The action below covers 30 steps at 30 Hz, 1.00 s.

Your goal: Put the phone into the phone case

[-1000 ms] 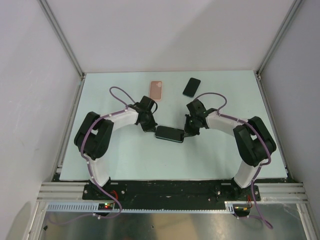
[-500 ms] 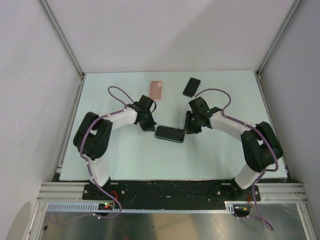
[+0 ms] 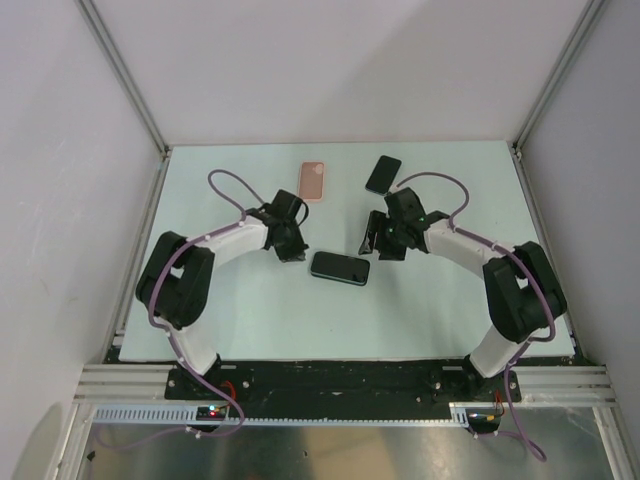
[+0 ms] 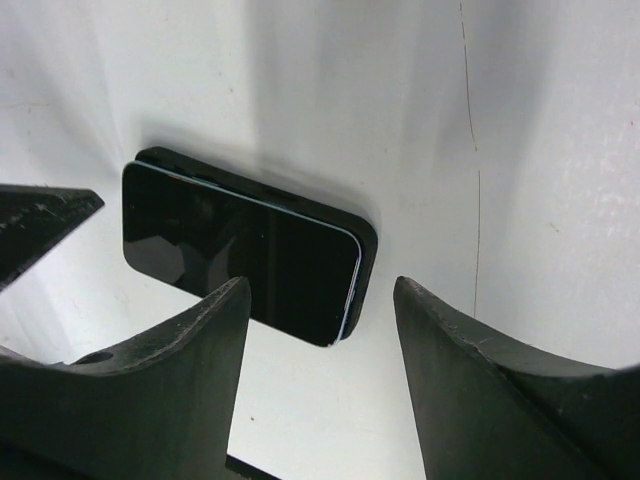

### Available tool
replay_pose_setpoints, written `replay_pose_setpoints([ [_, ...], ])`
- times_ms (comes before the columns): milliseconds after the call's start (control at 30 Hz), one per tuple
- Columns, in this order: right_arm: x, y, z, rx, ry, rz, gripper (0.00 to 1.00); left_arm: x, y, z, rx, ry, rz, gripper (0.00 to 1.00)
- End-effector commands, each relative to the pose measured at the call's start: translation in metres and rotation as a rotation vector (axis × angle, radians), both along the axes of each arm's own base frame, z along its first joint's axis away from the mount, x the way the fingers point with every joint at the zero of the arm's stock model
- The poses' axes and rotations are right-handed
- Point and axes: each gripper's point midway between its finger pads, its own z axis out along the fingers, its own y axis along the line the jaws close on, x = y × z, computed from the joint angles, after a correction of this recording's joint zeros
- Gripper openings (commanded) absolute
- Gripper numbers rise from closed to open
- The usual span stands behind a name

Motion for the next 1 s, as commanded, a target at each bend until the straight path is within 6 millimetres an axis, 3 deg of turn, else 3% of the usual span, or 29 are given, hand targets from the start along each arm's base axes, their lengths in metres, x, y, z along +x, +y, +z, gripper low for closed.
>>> replay_pose_setpoints([
  [0,0.008,0.013,0.000,0.085,-0.011,-0.012,0.65,-0.008,0.003,0.008,0.032,-0.029,-0.017,0.00],
  [467,0.006,0.015,-0.030,0.081,0.064,-0.076,0.67,-0.010,-0.014,0.008,0.034,-0.024,-0.055,0.00],
  [967,0.007,0.024,-0.042,0.092,0.076,-0.085,0.68,-0.006,-0.031,0.009,0.039,-0.021,-0.079,0.00],
])
